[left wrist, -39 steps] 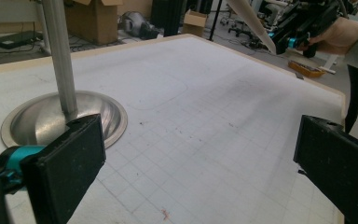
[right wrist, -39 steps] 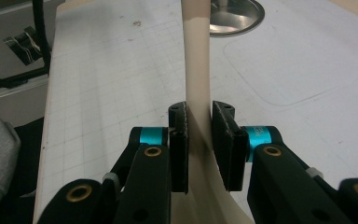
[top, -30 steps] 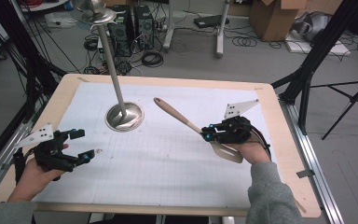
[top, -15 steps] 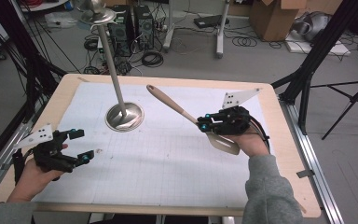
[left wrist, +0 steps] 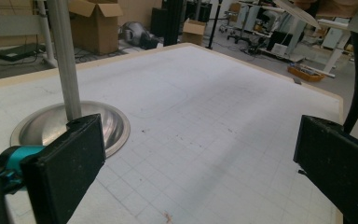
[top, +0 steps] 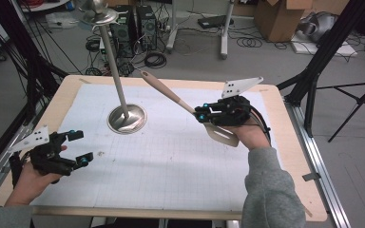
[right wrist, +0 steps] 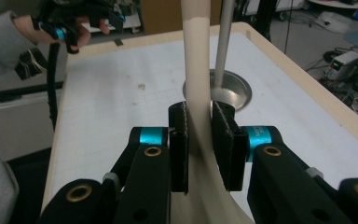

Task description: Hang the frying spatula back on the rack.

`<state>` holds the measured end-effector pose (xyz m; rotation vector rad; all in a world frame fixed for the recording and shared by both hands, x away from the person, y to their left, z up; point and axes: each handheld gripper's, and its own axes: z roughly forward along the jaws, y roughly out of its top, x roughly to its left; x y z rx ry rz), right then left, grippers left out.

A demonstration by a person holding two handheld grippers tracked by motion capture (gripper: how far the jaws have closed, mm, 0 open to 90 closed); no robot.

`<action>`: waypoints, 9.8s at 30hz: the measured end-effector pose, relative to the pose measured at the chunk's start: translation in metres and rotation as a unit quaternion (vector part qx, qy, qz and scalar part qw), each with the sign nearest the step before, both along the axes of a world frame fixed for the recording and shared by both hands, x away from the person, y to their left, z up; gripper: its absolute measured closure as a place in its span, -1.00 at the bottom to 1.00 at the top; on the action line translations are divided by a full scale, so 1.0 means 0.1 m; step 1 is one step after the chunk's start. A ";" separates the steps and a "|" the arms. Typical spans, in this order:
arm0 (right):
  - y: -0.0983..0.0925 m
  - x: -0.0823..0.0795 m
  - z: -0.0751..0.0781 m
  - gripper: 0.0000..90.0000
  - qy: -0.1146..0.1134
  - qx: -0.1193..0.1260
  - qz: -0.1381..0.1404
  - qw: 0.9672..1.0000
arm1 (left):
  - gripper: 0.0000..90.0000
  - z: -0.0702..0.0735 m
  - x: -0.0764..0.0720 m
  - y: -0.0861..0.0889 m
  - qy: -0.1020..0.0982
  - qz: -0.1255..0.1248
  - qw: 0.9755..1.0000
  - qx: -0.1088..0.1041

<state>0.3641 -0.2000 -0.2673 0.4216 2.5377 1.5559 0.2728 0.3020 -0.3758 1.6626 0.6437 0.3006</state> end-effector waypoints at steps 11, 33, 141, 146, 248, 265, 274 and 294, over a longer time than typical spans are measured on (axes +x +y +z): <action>0.02 0.12 0.11 0.72 -0.004 0.019 -0.006 1.000 | -0.94 -0.03 -0.02 0.03 0.003 0.004 1.000 0.003; 0.03 0.22 0.38 0.72 -0.005 0.022 -0.007 1.000 | -0.94 -0.04 -0.05 0.05 0.002 0.009 1.000 0.001; 0.60 0.55 0.64 0.72 -0.017 0.029 -0.037 0.999 | -0.94 -0.07 -0.12 0.07 0.009 0.009 1.000 0.005; 0.62 0.55 0.63 0.72 -0.018 0.026 -0.037 0.999 | -0.94 -0.07 -0.12 0.07 0.008 0.008 1.000 0.005; 1.34 0.87 0.17 0.54 -0.012 0.012 -0.031 0.999 | -0.94 -0.10 -0.22 0.20 0.010 0.029 1.000 0.004; 1.04 0.67 0.18 -0.31 -0.042 0.053 -0.023 0.997 | -0.94 -0.10 -0.19 0.16 0.013 0.022 1.000 0.004; 0.84 0.57 0.16 -0.33 -0.045 0.072 -0.022 0.996 | -0.94 -0.10 -0.16 0.12 0.011 0.020 1.000 0.000; 0.21 0.37 0.01 -0.34 -0.038 0.112 -0.028 0.993 | -0.94 -0.13 -0.12 0.07 0.015 0.022 1.000 -0.002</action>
